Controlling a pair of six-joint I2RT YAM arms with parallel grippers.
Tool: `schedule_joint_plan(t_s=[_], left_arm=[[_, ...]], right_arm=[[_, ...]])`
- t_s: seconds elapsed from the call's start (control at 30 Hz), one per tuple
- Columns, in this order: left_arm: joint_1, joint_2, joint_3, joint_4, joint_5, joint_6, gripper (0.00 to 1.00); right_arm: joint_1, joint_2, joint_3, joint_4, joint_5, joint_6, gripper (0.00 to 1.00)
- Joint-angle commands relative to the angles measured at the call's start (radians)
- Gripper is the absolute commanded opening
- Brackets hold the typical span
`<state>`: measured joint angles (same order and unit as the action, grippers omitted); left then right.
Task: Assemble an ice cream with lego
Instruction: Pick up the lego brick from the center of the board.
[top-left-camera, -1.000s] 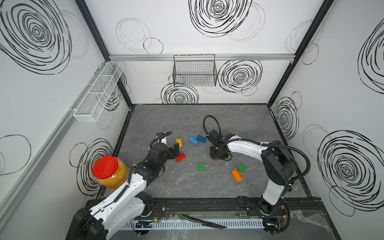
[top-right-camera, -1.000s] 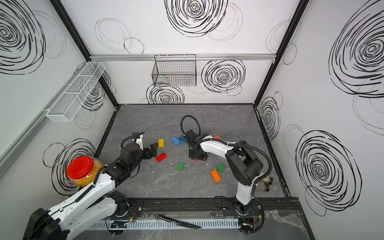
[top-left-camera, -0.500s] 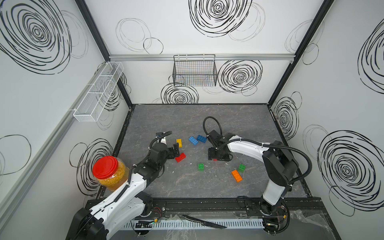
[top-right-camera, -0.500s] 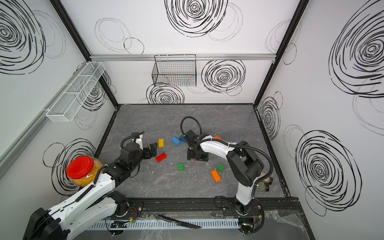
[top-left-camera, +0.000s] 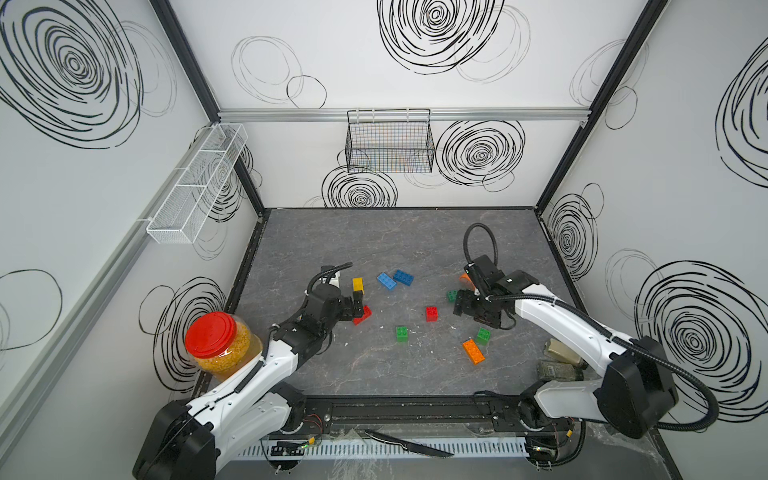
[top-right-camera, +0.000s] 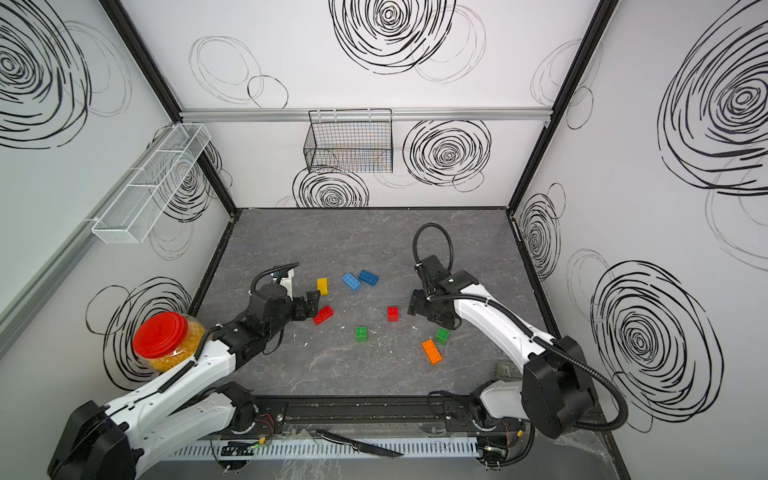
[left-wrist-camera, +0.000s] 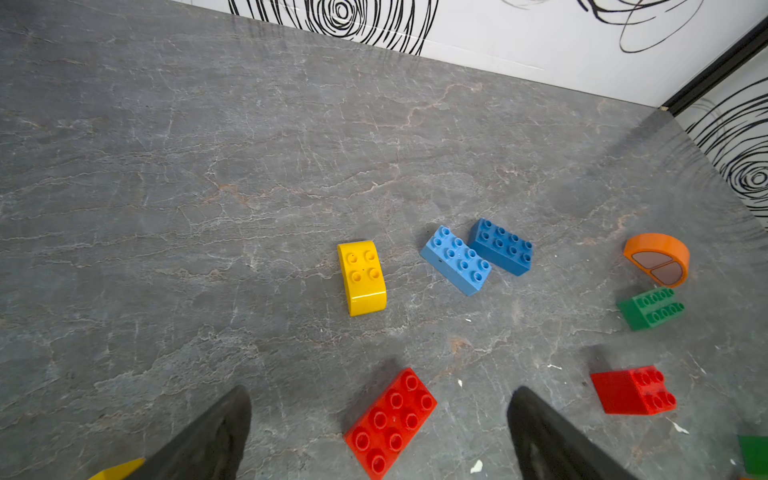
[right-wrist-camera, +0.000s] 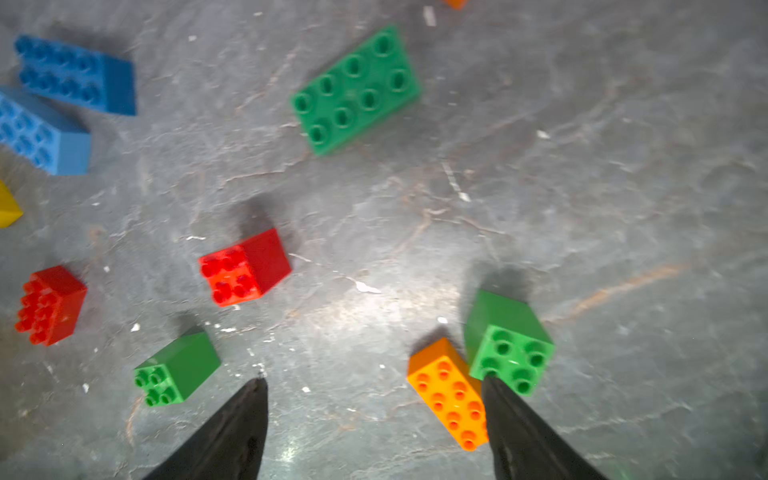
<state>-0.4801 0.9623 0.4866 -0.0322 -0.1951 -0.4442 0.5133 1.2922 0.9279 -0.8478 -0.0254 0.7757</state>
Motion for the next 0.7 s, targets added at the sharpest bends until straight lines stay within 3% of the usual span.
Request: schedule_joint_plan(t_s=[0.0, 0.2, 0.67], left_arm=[[-0.006, 0.014, 0.027, 0.044, 0.022, 0.01, 0.99], [-0.009, 0.032, 0.03, 0.038, 0.03, 0.012, 0.99], [-0.009, 0.032, 0.026, 0.027, 0.025, 0.01, 0.99]], right_arm=[[-0.053, -0.058, -0.051, -0.068, -0.011, 0.019, 0.83], [-0.125, -0.084, -0.149, -0.019, -0.046, 0.004, 0.77], [-0.136, -0.019, -0.234, 0.09, -0.012, 0.02, 0.61]])
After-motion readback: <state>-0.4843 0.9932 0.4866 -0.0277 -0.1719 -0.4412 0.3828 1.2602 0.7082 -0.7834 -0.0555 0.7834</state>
